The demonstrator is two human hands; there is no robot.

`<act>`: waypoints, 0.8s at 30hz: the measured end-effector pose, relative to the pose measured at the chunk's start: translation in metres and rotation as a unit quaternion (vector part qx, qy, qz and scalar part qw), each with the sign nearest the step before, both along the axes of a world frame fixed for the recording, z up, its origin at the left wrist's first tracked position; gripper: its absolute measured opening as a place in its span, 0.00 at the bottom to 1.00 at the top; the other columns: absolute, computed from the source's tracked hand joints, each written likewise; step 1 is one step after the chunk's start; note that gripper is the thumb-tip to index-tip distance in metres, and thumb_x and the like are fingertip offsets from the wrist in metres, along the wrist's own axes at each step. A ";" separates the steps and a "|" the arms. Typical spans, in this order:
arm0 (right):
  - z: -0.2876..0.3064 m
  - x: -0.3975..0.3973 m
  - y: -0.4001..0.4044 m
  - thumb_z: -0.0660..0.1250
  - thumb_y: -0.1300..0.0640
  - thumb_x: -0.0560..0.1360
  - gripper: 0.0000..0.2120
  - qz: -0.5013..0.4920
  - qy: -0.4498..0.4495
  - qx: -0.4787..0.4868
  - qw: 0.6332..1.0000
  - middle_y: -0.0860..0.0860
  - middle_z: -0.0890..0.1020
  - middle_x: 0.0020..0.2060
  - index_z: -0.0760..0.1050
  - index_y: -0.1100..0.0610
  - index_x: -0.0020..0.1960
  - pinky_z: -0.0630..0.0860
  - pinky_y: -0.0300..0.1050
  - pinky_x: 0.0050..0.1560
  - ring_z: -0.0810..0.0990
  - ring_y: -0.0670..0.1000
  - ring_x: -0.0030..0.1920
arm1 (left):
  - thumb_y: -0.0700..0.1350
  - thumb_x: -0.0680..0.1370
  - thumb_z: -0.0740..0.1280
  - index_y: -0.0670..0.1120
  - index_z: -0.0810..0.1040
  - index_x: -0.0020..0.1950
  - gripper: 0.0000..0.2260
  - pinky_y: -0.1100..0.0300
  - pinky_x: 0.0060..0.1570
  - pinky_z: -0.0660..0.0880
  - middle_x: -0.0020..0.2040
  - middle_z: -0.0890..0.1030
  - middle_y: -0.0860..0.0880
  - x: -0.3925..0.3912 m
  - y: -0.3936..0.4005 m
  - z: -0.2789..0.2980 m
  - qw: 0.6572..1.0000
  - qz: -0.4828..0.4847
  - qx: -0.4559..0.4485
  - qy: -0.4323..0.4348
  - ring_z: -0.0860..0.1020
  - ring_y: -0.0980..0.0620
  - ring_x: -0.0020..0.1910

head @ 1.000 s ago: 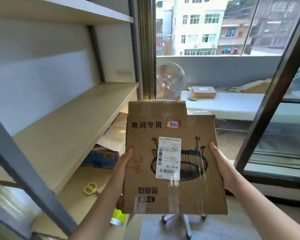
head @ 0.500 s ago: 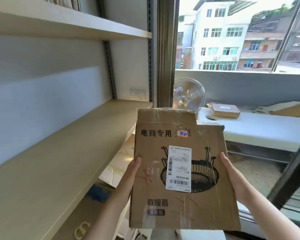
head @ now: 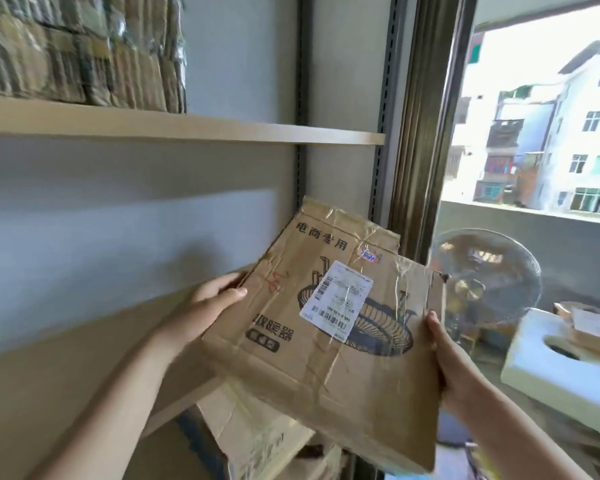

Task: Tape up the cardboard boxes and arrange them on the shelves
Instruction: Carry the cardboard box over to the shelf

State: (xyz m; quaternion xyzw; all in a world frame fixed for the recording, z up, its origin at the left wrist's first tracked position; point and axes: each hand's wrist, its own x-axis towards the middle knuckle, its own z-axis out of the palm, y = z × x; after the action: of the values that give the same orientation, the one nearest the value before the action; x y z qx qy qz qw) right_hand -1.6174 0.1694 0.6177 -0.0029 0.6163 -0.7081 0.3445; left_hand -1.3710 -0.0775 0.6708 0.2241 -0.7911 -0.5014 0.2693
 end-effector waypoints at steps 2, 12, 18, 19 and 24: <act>-0.001 -0.002 -0.030 0.62 0.33 0.74 0.29 0.016 -0.021 -0.010 1.000 0.58 0.86 0.46 0.78 0.56 0.60 0.79 0.52 0.44 0.84 0.58 0.46 | 0.53 0.72 0.66 0.54 0.79 0.62 0.19 0.58 0.65 0.71 0.58 0.83 0.54 0.013 -0.008 -0.005 0.996 0.083 0.004 0.026 0.80 0.55 0.59; 0.011 0.076 -0.122 0.60 0.28 0.72 0.39 0.117 -0.125 0.017 0.985 0.59 0.75 0.66 0.67 0.57 0.71 0.59 0.71 0.68 0.71 0.64 0.67 | 0.51 0.75 0.70 0.50 0.62 0.77 0.33 0.45 0.76 0.50 0.79 0.51 0.42 0.051 -0.020 -0.031 0.897 0.422 -0.126 -0.035 0.46 0.46 0.78; 0.019 0.104 -0.169 0.59 0.33 0.76 0.30 0.123 -0.142 0.024 0.982 0.57 0.78 0.59 0.67 0.56 0.65 0.65 0.69 0.66 0.75 0.61 0.62 | 0.62 0.75 0.64 0.57 0.69 0.73 0.27 0.52 0.76 0.47 0.77 0.59 0.54 0.048 0.018 -0.021 0.911 0.335 -0.219 -0.104 0.49 0.53 0.79; 0.027 0.116 -0.168 0.58 0.35 0.77 0.28 0.156 -0.151 0.028 0.976 0.57 0.78 0.60 0.68 0.56 0.65 0.66 0.70 0.65 0.75 0.62 0.63 | 0.64 0.76 0.63 0.58 0.70 0.72 0.26 0.54 0.76 0.48 0.75 0.63 0.59 0.046 0.025 -0.015 0.921 0.288 -0.228 -0.130 0.54 0.57 0.78; 0.041 0.133 -0.162 0.51 0.67 0.80 0.16 0.356 -0.059 -0.017 0.932 0.62 0.83 0.31 0.77 0.71 0.46 0.78 0.62 0.49 0.80 0.62 0.39 | 0.75 0.71 0.57 0.60 0.49 0.79 0.42 0.35 0.74 0.39 0.81 0.46 0.51 0.029 0.024 0.001 0.862 0.123 -0.270 -0.411 0.44 0.46 0.80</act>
State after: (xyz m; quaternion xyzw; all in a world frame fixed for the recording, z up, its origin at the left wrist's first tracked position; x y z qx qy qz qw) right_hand -1.4843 0.0069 0.6592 -0.1864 0.5410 -0.5481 0.6100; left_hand -1.3424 -0.0531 0.6723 0.4235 -0.9006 -0.0934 0.0292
